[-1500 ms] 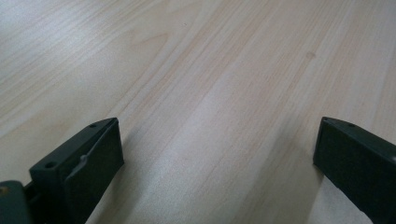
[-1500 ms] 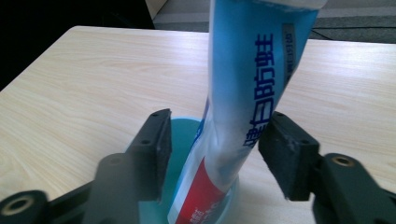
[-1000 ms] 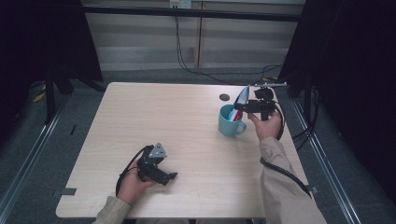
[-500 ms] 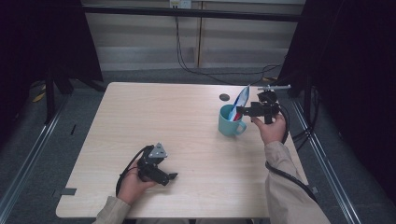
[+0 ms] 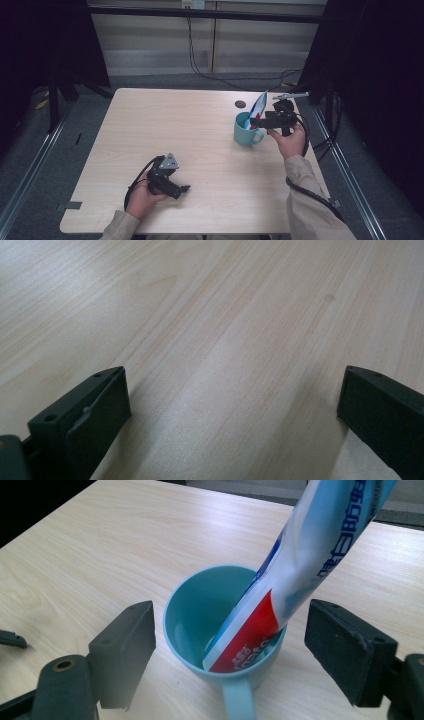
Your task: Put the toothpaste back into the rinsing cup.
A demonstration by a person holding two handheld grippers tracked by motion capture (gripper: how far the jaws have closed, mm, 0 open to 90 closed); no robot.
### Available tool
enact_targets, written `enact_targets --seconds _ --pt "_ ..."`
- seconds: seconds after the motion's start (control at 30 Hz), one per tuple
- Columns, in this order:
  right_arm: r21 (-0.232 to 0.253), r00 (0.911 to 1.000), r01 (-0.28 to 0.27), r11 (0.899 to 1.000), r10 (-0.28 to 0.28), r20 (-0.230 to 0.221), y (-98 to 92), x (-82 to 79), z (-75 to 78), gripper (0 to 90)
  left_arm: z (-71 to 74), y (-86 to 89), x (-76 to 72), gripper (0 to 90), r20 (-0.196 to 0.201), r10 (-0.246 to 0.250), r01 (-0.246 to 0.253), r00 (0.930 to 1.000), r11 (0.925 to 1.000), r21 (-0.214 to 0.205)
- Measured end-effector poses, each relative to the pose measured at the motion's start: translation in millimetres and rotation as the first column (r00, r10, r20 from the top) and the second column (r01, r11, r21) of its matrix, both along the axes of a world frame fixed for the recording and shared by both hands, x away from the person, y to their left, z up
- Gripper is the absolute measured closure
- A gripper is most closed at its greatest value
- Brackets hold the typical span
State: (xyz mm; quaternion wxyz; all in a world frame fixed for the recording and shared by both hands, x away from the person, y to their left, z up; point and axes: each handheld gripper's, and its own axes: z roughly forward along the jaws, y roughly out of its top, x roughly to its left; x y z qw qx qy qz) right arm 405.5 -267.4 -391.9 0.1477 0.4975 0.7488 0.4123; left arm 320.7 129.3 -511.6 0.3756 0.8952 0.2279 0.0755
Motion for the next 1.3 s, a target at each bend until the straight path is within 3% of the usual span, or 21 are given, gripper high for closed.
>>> enact_targets --seconds 0.43,0.77,0.93,1.17,1.3 --pt "-0.005 0.9977 -0.065 0.998 0.065 0.019 -0.1 -19.8 0.0 20.7 0.4 0.6 0.5 0.2 0.002 -0.009 0.009 1.0 0.9999 0.012" --pt "-0.075 0.9931 -0.117 0.99 0.117 -0.004 0.2 -33.2 -7.1 20.5 -0.1 0.0 0.0 0.2 0.0 0.0 0.0 1.0 1.0 0.0" --pt "-0.107 0.9917 -0.129 0.986 0.129 -0.01 -1.1 -41.9 -12.7 20.5 0.6 0.7 0.6 0.2 0.002 -0.011 0.011 0.9999 0.9998 0.014" --pt "-0.061 0.9897 -0.143 0.988 0.143 -0.003 -3.6 -51.5 -17.9 20.4 0.3 0.5 0.4 0.2 0.001 -0.008 0.008 1.0 0.9999 0.009" --pt "-0.064 0.9887 -0.15 0.987 0.15 -0.002 -2.3 -55.5 -21.7 20.4 0.3 0.3 0.2 0.2 0.0 -0.004 0.004 1.0 1.0 0.006"
